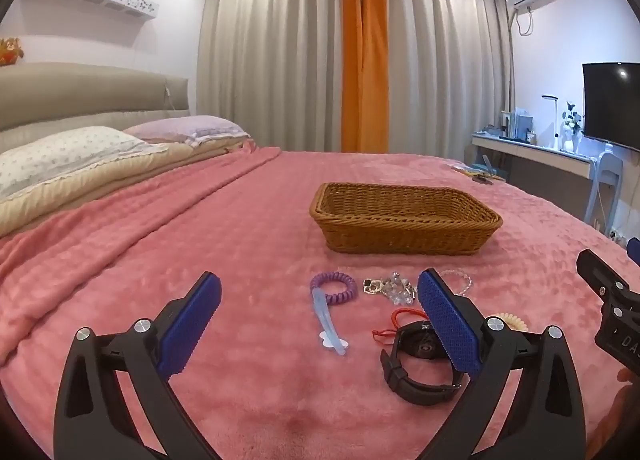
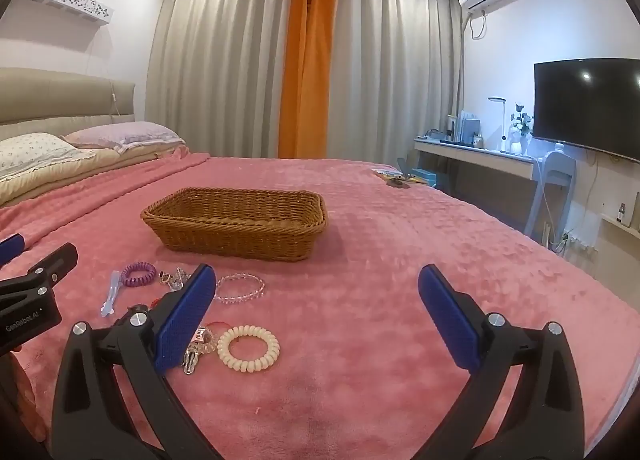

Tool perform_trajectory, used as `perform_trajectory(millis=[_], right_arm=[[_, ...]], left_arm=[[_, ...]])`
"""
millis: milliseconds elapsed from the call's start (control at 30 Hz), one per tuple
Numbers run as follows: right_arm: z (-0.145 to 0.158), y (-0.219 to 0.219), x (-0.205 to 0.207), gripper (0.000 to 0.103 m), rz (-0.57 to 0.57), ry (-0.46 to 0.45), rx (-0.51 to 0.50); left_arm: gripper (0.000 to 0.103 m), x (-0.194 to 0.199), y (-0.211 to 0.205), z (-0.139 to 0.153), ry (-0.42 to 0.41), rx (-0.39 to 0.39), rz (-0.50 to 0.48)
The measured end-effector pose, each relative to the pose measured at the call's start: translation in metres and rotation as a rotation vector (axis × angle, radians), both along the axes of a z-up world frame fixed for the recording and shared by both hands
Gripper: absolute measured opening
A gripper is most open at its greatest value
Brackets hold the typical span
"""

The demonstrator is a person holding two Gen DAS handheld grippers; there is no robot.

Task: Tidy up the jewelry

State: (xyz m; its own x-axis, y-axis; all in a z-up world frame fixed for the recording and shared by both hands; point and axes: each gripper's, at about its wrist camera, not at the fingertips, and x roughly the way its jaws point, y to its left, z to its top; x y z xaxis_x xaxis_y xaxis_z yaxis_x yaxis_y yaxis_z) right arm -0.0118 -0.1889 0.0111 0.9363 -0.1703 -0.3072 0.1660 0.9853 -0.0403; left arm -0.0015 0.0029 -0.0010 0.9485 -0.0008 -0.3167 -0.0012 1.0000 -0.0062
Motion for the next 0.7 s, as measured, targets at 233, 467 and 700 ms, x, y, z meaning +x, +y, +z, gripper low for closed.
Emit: perform_trajectory(millis=[233, 467, 700], right_arm=[[-0.001, 0.002, 0.001, 0.097, 0.001, 0.007, -0.017], [-0.002, 0.003, 0.0, 0.097, 0.008, 0.004, -0.02], [-0.002, 0.001, 0.002, 0.097, 0.003, 0.011, -0.013]], left_arm=[[0.095, 0.002, 0.006, -0.001, 0.008, 0.005, -0.005], [0.095, 0.001, 0.004, -0.004, 0.006, 0.02, -0.006], [0.095, 0.002, 0.005, -0.008, 0.011, 0.015, -0.005]])
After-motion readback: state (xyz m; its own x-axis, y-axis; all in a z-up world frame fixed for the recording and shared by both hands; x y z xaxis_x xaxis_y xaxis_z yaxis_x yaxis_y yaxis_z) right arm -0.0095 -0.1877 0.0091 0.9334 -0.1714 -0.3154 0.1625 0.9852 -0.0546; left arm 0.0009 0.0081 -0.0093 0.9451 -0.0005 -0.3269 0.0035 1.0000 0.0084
